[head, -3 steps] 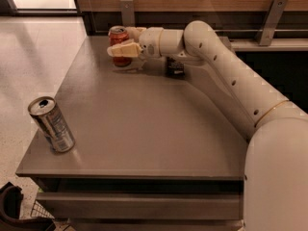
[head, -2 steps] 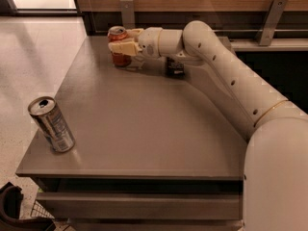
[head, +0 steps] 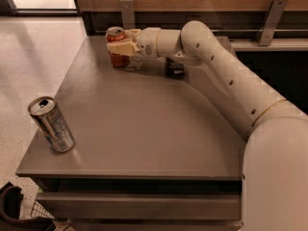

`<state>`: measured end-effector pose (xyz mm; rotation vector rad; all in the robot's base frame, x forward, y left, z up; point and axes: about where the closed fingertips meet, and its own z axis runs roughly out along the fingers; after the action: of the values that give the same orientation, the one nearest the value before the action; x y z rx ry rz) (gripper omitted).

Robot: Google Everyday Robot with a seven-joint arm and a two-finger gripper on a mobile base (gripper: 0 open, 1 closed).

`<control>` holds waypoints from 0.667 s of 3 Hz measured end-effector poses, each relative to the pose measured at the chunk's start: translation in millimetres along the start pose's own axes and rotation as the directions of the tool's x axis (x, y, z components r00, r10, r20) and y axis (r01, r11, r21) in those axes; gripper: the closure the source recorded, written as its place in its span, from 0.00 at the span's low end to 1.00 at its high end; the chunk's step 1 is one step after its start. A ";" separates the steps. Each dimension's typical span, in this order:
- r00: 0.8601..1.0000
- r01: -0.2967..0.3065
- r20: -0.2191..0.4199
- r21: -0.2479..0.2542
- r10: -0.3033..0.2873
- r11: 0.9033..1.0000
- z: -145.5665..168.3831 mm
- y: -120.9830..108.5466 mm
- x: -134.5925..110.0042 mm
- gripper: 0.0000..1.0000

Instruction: Move coke can near redbull can

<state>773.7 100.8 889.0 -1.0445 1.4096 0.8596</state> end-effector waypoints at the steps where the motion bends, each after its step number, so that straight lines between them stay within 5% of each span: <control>1: 1.000 0.000 0.000 -0.001 0.000 1.000 0.5 0.3 0.0 1.00; 2: 1.000 0.009 -0.018 0.000 -0.009 1.000 -3.4 8.6 -9.1 1.00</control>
Offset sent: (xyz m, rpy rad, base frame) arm -0.0279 -0.0064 0.0297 -0.0659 -0.0076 -0.0128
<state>764.3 101.7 897.9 -1.0604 1.4195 0.8460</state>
